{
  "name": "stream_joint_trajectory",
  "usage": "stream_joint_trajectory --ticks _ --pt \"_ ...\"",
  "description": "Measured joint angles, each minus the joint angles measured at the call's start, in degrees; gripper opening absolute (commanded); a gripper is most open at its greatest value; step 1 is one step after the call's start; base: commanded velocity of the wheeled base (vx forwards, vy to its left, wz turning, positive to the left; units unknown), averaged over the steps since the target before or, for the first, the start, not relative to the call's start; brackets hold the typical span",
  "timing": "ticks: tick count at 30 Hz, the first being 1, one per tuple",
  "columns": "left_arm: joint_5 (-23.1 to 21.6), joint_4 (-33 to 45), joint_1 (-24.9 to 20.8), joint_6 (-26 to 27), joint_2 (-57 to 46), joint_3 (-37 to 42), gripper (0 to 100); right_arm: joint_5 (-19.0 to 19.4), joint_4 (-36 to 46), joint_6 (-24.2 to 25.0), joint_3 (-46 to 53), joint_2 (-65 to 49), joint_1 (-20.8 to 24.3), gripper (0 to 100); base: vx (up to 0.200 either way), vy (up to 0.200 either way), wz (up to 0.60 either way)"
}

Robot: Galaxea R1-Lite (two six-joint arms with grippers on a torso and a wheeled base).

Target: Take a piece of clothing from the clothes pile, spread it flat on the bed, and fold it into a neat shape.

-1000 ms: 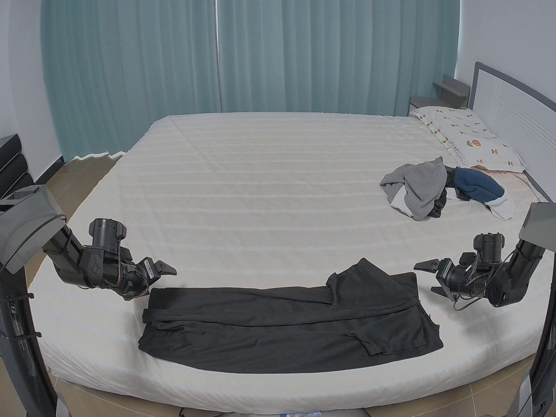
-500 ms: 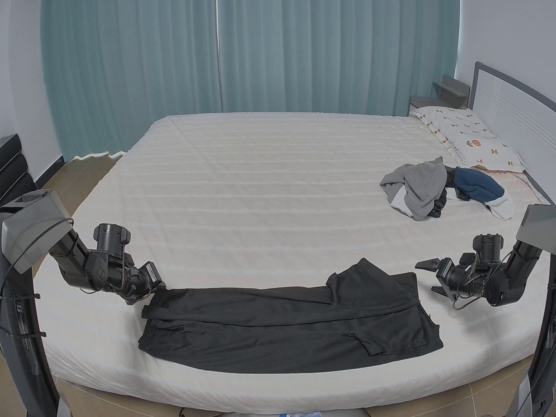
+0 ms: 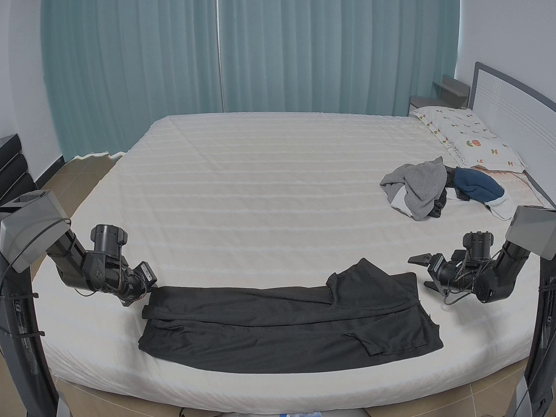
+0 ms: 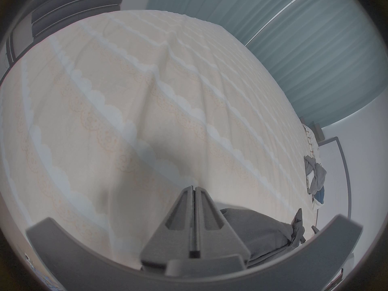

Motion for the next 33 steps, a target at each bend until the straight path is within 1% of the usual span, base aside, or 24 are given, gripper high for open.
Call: stream_joint_trajectory --ticks 3,6,7,14,23,26,29,33 --pt "0.0 0.0 0.1 -0.1 0.0 0.0 0 -1.6 -0.4 0.0 -0.9 1.0 0.7 100 0.000 0.000 0.00" --pt "0.0 0.0 0.1 -0.1 0.0 0.0 0 -1.7 -0.5 0.0 -1.5 1.6 1.1 100 0.000 0.000 0.00" --pt "0.0 0.0 0.2 -0.1 0.0 0.0 0 -1.7 -0.5 0.0 -1.6 1.8 1.2 0 0.000 0.000 0.00" --pt "0.0 0.0 0.3 0.0 0.2 0.0 0 -1.8 -0.3 0.1 -2.1 2.5 1.8 0 0.000 0.000 0.00" --pt "0.0 0.0 0.3 0.0 0.3 0.1 0 -1.8 -0.6 0.5 -2.4 2.6 1.2 0 0.000 0.000 0.00" --pt "0.0 0.1 0.3 0.0 0.3 0.1 0 -1.9 -1.5 0.5 -2.4 2.4 0.8 0 0.000 0.000 0.00" --pt "0.0 0.1 0.3 0.0 0.3 0.1 0 -1.9 -3.9 0.6 -2.0 2.3 0.6 0 0.000 0.000 0.00" --pt "0.1 0.1 0.6 0.0 0.2 0.1 0 -2.8 -5.6 0.5 -1.4 2.3 0.5 0 0.000 0.000 0.00"
